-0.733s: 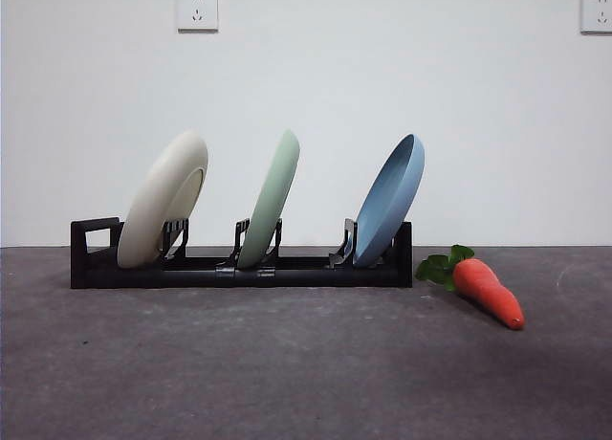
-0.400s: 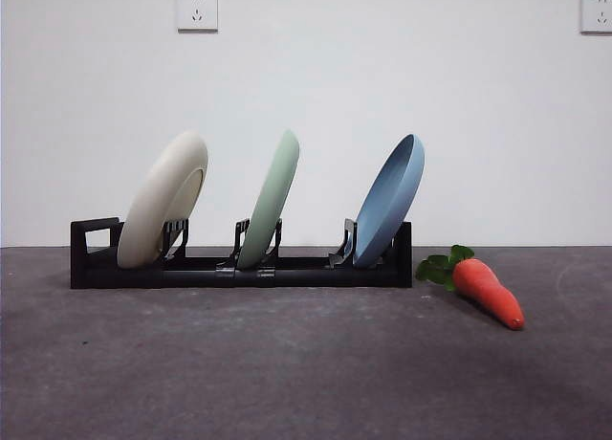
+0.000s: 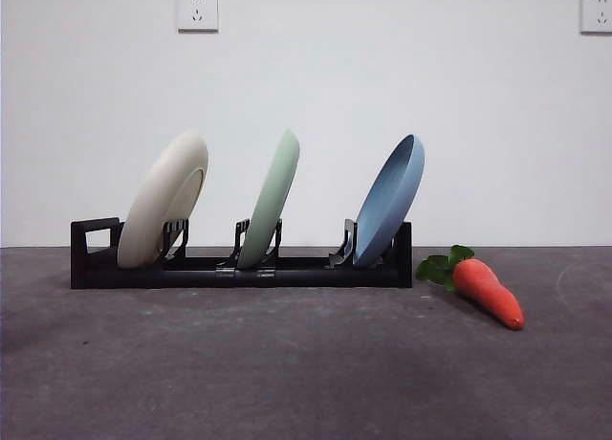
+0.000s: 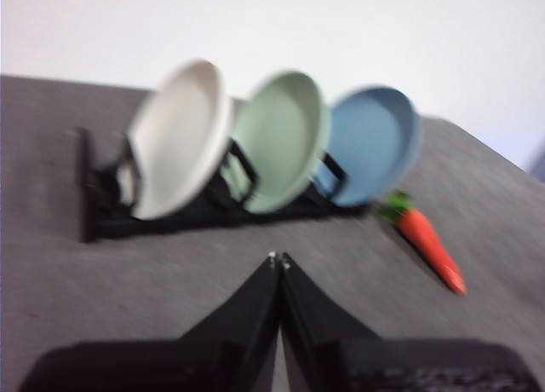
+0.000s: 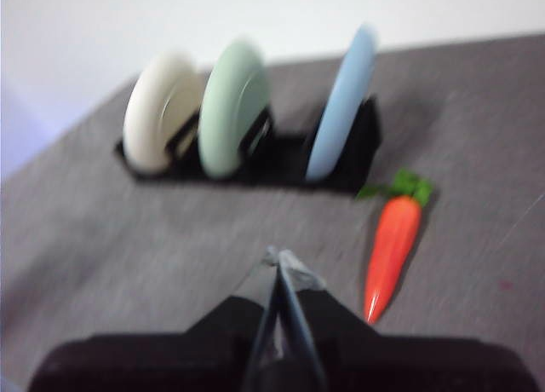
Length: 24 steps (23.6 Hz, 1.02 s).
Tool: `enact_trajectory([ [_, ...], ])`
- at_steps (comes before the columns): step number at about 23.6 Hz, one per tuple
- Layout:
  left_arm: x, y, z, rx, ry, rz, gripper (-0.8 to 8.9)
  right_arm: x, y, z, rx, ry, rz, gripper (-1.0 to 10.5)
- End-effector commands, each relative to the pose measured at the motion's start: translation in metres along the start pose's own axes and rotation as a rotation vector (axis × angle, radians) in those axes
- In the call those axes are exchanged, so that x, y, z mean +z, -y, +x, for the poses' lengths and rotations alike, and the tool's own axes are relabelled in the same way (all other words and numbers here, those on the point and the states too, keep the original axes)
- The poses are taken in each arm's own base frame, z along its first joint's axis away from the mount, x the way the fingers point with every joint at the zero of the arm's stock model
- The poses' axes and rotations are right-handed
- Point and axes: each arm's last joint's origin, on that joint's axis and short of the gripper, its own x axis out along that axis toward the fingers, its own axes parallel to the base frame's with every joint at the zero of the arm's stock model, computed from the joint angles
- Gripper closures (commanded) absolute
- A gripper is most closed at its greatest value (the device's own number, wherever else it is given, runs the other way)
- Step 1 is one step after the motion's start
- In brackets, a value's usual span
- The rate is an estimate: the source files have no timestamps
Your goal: Take the green plate from the plate rack,put the plate on the table,take the carrot from the table,put the carrot in the plate
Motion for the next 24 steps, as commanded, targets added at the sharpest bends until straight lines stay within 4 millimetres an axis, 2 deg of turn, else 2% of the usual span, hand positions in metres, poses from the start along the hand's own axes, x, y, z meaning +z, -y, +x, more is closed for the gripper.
enact_trajectory([
  [1,0.01,0.005,-0.002,-0.073,-0.061,0.044,8.2,0.013,-0.001,0.004,0.037,-0.119,-0.087,9.6],
  [6,0.023,0.011,-0.004,-0.146,-0.177,0.08,8.2,0.026,0.0,0.011,0.041,-0.321,-0.077,9.6],
  [11,0.03,0.014,-0.007,-0.146,-0.3,0.112,8.2,0.023,0.003,0.017,0.057,-0.501,-0.062,9.6],
  [14,0.029,0.013,-0.008,-0.137,-0.325,0.092,8.01,0.024,0.004,0.02,0.051,-0.503,-0.054,9.3],
  [15,0.029,0.013,-0.008,-0.136,-0.332,0.075,7.18,0.024,0.004,0.02,0.046,-0.499,-0.041,8.7],
  [17,0.027,0.013,-0.008,-0.132,-0.344,0.054,3.13,0.024,0.004,0.02,0.035,-0.501,-0.008,4.7],
  [18,0.027,0.013,-0.008,-0.133,-0.344,0.054,2.15,0.024,0.004,0.02,0.035,-0.501,-0.008,2.9],
  [19,0.028,0.013,-0.008,-0.135,-0.344,0.054,2.16,0.024,0.004,0.02,0.035,-0.502,-0.007,2.3],
  [24,0.028,0.013,-0.008,-0.136,-0.338,0.057,2.16,0.023,0.004,0.019,0.037,-0.507,-0.004,2.3],
])
